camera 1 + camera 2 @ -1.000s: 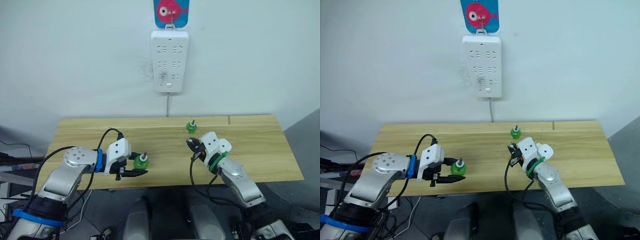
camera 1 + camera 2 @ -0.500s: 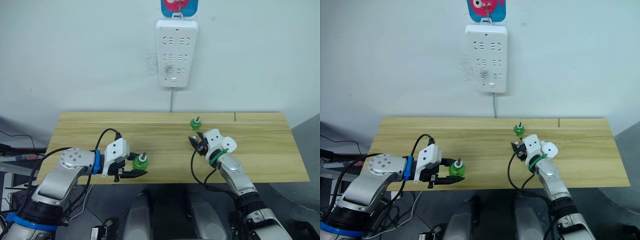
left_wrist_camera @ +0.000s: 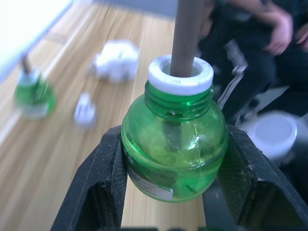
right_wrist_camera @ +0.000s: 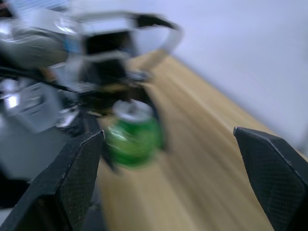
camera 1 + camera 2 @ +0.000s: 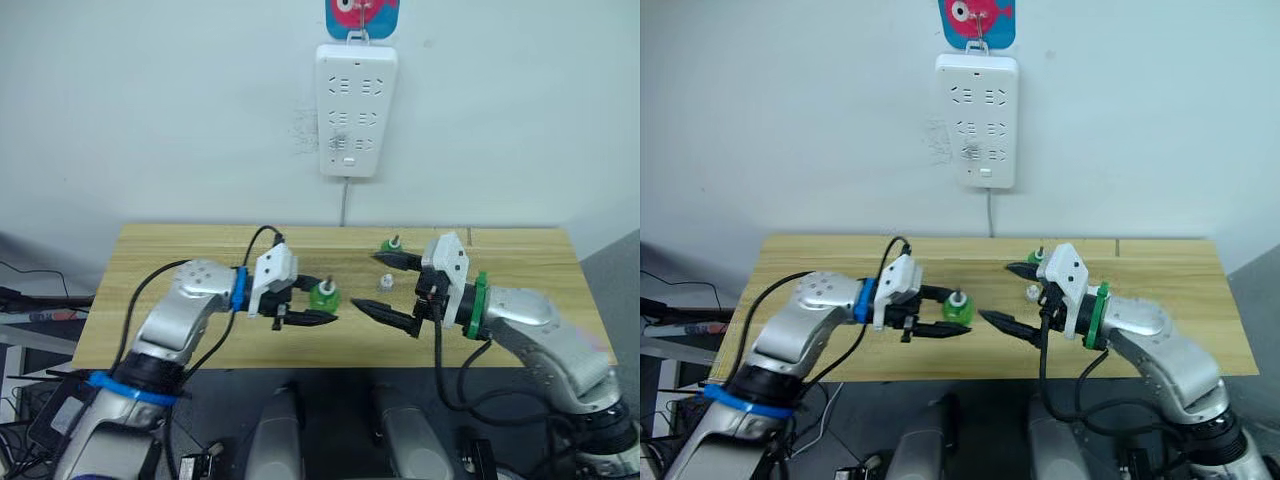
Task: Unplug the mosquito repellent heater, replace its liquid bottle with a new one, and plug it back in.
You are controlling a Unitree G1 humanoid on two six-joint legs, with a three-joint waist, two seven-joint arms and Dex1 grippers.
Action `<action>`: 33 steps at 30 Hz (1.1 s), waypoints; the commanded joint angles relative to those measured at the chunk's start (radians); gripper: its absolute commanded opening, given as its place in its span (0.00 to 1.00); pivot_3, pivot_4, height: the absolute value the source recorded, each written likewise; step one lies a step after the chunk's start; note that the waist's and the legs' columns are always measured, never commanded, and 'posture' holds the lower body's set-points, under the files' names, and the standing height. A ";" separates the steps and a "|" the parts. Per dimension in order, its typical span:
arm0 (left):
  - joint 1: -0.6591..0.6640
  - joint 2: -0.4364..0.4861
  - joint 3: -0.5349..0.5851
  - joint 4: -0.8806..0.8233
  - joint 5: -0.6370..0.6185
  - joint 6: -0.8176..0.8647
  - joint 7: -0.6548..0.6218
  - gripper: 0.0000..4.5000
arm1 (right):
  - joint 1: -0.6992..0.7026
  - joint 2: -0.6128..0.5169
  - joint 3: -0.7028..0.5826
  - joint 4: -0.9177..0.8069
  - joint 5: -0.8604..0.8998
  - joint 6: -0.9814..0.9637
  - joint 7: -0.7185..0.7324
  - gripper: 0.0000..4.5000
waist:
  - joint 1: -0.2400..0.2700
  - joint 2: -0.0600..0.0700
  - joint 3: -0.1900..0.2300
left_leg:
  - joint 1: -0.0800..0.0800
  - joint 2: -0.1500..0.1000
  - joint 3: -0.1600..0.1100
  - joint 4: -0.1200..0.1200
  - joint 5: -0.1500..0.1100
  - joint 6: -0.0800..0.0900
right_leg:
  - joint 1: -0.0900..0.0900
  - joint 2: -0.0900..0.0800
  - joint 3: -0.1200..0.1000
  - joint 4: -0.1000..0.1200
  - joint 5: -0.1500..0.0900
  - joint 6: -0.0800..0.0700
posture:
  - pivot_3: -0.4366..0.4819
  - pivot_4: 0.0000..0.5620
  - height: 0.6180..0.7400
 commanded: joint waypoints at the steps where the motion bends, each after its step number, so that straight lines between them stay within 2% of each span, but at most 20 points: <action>1: -0.056 -0.044 -0.008 0.013 -0.027 -0.027 -0.018 0.50 | -0.043 0.005 -0.010 -0.044 0.051 0.063 -0.020 1.00 | -0.004 -0.002 -0.012 | 0.000 0.000 0.000 0.000 0.000 0.000 | 0.000 0.000 0.000 0.000 0.001 -0.001 | 0.33 0.33 1.00; 5: -0.100 -0.078 -0.011 0.016 -0.034 -0.027 -0.027 0.50 | -0.071 0.013 0.015 -0.013 0.010 0.051 -0.024 1.00 | -0.018 -0.002 -0.030 | -0.001 -0.001 -0.001 0.000 0.000 0.000 | 0.000 0.000 -0.001 0.000 0.003 -0.004 | 0.33 0.30 1.00; 11: -0.106 -0.075 -0.009 -0.006 -0.039 -0.028 -0.033 0.50 | -0.082 0.042 0.043 0.025 -0.034 0.019 -0.030 1.00 | -0.028 -0.002 -0.044 | 0.000 -0.001 -0.001 0.001 0.000 0.000 | 0.000 0.000 -0.001 0.001 0.003 -0.004 | 0.34 0.28 1.00; 14: -0.100 -0.074 -0.007 -0.018 -0.041 -0.026 -0.029 0.50 | -0.077 0.050 0.043 0.034 -0.049 -0.001 -0.024 0.87 | -0.028 -0.002 -0.046 | 0.000 -0.001 -0.001 0.002 0.000 0.000 | 0.000 0.000 -0.001 0.003 0.003 -0.004 | 0.35 0.27 1.00; 20: -0.084 -0.064 -0.007 -0.038 -0.044 -0.018 -0.027 0.50 | -0.070 0.044 0.054 0.037 -0.077 -0.028 -0.001 0.36 | -0.028 -0.002 -0.059 | 0.000 -0.001 -0.002 0.005 0.000 0.000 | 0.000 0.000 -0.001 0.006 0.003 -0.004 | 0.35 0.27 1.00; 22: -0.080 -0.062 -0.006 -0.043 -0.046 -0.014 -0.026 0.50 | -0.069 0.042 0.060 0.041 -0.091 -0.041 0.004 0.22 | -0.028 -0.002 -0.061 | 0.000 -0.001 -0.002 0.006 0.000 0.000 | 0.000 0.000 -0.001 0.007 0.003 -0.004 | 0.35 0.27 1.00; 23: -0.078 -0.061 -0.006 -0.045 -0.048 -0.011 -0.025 0.50 | -0.069 0.042 0.061 0.041 -0.095 -0.044 0.006 0.18 | -0.028 -0.002 -0.062 | 0.000 -0.001 -0.002 0.007 0.000 0.000 | 0.000 0.000 -0.001 0.007 0.003 -0.004 | 0.35 0.27 1.00; 32: -0.082 -0.071 0.014 -0.063 -0.083 0.046 -0.002 0.50 | -0.082 0.050 0.038 0.047 -0.088 -0.041 0.016 0.18 | -0.028 -0.002 -0.065 | 0.000 -0.001 -0.003 0.009 0.000 0.000 | 0.001 0.000 -0.001 0.008 0.003 -0.004 | 0.35 0.27 1.00; 33: -0.087 -0.067 0.013 -0.052 -0.076 0.040 -0.003 0.58 | -0.080 0.049 0.024 0.047 -0.075 -0.033 0.016 0.18 | -0.028 -0.002 -0.065 | 0.000 -0.001 -0.003 0.009 0.000 0.000 | 0.001 0.000 -0.001 0.008 0.003 -0.004 | 0.35 0.27 1.00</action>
